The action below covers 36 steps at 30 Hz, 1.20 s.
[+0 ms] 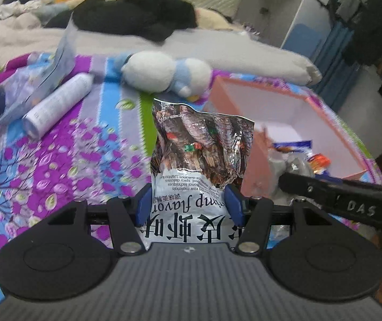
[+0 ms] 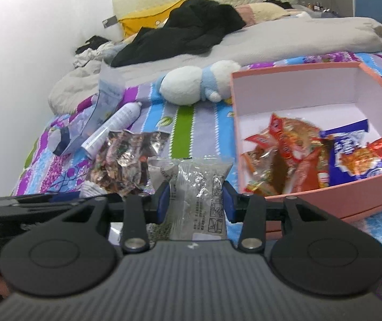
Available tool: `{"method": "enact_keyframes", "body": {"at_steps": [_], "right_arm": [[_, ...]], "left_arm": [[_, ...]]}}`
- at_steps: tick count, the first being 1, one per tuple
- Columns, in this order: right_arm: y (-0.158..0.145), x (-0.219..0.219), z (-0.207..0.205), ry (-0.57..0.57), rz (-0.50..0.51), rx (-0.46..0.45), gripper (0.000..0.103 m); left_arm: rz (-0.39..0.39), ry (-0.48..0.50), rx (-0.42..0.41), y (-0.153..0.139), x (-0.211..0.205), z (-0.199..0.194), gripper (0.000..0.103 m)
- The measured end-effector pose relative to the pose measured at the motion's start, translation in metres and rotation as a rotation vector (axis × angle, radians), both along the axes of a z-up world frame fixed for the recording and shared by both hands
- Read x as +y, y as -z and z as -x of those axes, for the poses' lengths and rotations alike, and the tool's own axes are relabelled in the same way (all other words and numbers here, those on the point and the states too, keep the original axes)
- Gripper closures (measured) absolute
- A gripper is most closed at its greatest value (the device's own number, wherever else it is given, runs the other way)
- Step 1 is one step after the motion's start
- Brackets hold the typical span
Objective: Organize snacks
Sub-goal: 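Carry the shrimp bag with the left tool while the right tool carries the clear packet, then drop the shrimp bag into the box with the left tool while the right tool releases the clear packet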
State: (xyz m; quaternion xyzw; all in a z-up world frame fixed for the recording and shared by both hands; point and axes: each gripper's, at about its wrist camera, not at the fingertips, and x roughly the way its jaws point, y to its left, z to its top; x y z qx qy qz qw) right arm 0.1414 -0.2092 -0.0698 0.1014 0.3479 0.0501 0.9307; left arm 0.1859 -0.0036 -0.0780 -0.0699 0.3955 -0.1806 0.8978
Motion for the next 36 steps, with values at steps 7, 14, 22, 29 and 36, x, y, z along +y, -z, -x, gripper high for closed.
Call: {"method": "enact_keyframes", "body": {"at_steps": [7,14,22,29,36], "right_arm": [[-0.022,-0.037,0.02,0.051,0.004,-0.061,0.059],[-0.035,-0.071,0.03,0.135,0.025,-0.103,0.059],[-0.045,-0.109,0.018,0.211,0.061,-0.146,0.059],[-0.038,-0.138,-0.012,0.253,0.064,-0.141,0.058],[-0.009,-0.158,-0.045,0.254,0.04,-0.116,0.058]], "left_arm": [[0.08,0.039,-0.06,-0.037,-0.036,0.006,0.04],[0.087,0.13,-0.05,-0.046,-0.095,-0.008,0.04],[0.074,0.189,-0.043,-0.046,-0.139,-0.04,0.04],[0.047,0.203,-0.048,-0.044,-0.174,-0.08,0.04],[0.001,0.191,-0.007,-0.024,-0.198,-0.114,0.04]]}}
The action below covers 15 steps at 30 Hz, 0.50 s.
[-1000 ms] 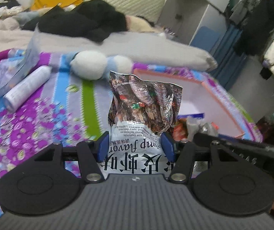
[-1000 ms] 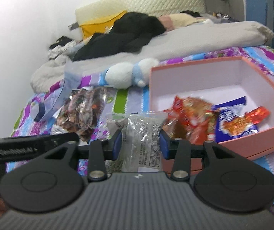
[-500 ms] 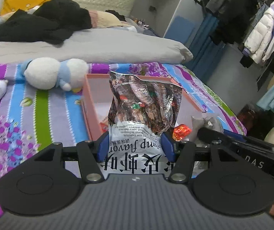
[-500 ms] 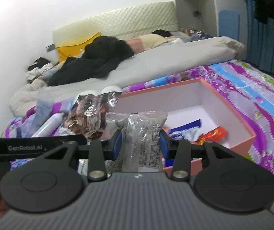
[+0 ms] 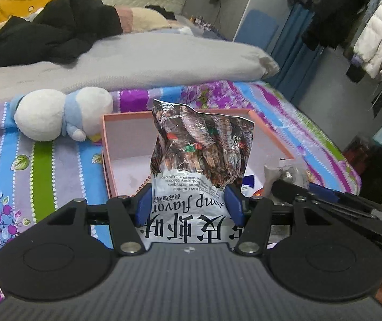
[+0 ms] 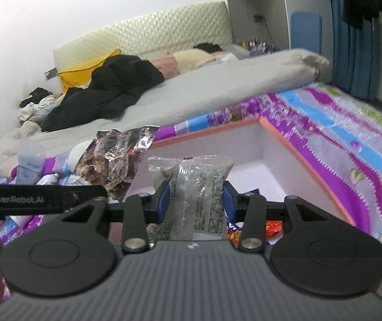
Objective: Organize snacks
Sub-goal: 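Drop the shrimp bag into the box with the left tool while the right tool releases the clear packet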
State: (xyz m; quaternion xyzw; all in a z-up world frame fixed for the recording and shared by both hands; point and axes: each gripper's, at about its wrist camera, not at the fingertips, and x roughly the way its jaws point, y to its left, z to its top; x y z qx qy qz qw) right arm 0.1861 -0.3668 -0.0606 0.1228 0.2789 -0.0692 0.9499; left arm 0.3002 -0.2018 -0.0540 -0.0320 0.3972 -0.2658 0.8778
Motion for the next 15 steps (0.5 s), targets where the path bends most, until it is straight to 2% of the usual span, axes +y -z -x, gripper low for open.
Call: {"method": "enact_keyframes", "body": {"at_steps": [3,10,11,12,14,15], "right_arm": [[0.014,-0.01,-0.013,0.001,-0.025,0.021,0.058],[0.039,-0.021,-0.03,0.002,-0.053,0.075,0.057],[0.041,-0.021,-0.032,0.002,-0.055,0.08,0.057],[0.043,-0.021,-0.033,0.004,-0.059,0.085,0.056],[0.044,-0.021,-0.033,0.009,-0.065,0.089,0.052],[0.043,-0.021,-0.034,0.01,-0.069,0.089,0.041]], "left_arm": [[-0.033,0.007,0.016,0.012,-0.008,-0.014,0.04],[-0.047,0.006,0.049,0.031,-0.013,-0.038,0.039],[-0.042,0.004,0.05,0.032,-0.012,-0.04,0.035],[-0.041,-0.001,0.047,0.032,-0.011,-0.041,0.026],[-0.064,-0.009,0.035,0.031,-0.011,-0.042,0.014],[-0.078,-0.01,0.03,0.03,-0.012,-0.042,0.013]]}}
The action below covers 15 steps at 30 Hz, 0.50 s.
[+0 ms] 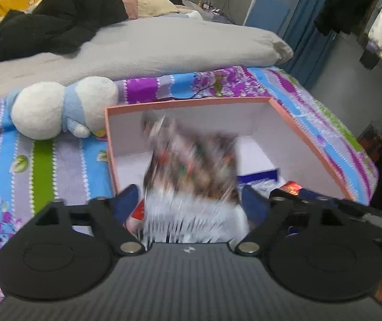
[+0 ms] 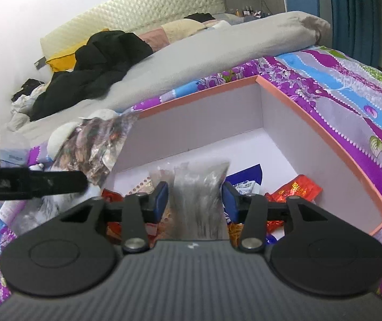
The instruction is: Organize snacks
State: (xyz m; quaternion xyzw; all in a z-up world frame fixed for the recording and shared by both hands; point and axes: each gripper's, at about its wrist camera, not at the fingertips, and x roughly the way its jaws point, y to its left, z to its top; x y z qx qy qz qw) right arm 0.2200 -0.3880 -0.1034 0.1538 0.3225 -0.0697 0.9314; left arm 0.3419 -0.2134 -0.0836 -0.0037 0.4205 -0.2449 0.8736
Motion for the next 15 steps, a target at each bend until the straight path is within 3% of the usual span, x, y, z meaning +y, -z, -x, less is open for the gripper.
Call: {"method": "enact_keyframes", "body": {"at_steps": [2,15], "right_arm": [[-0.004,0.001,0.001,0.0,0.002,-0.011,0.025],[-0.081,0.022,0.051,-0.016,0.049,-0.158,0.023]], "left_arm": [[0.008,0.002,-0.008,-0.006,0.004,0.003,0.013],[0.101,0.002,-0.141,-0.089,0.04,0.078,0.013]]}}
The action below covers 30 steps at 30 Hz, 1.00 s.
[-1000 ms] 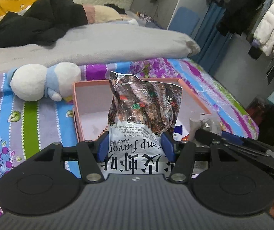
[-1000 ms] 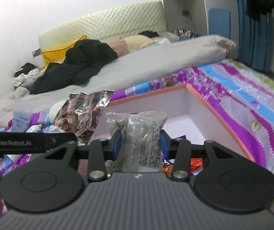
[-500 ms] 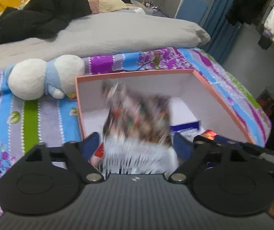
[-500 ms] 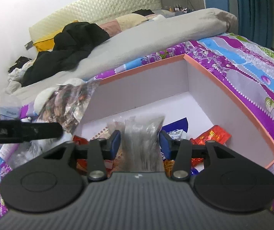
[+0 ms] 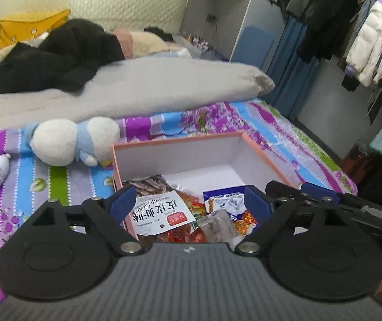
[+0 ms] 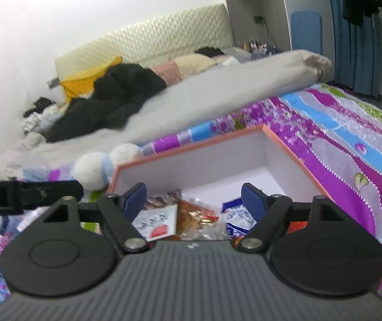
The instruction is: Organize snacks
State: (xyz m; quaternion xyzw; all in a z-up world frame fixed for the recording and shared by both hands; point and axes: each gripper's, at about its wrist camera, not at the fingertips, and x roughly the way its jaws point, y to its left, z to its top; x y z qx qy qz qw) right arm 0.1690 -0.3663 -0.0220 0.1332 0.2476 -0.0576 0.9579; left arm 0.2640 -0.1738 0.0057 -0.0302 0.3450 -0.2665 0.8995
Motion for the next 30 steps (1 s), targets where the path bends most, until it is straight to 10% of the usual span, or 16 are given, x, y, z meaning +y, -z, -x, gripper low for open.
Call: {"method": "enact_keyframes", "body": {"at_steps": [15,30], "right_arm": [[-0.058,0.028,0.089,0.015,0.023,-0.109,0.023],[-0.037,0.055,0.15,-0.005,0.018,-0.037,0.023]], "left_arm": [[0.06,-0.002,-0.128,-0.066,0.039,0.099,0.013],[-0.006,-0.034,-0.115,-0.065,0.078,0.174,0.013]]}}
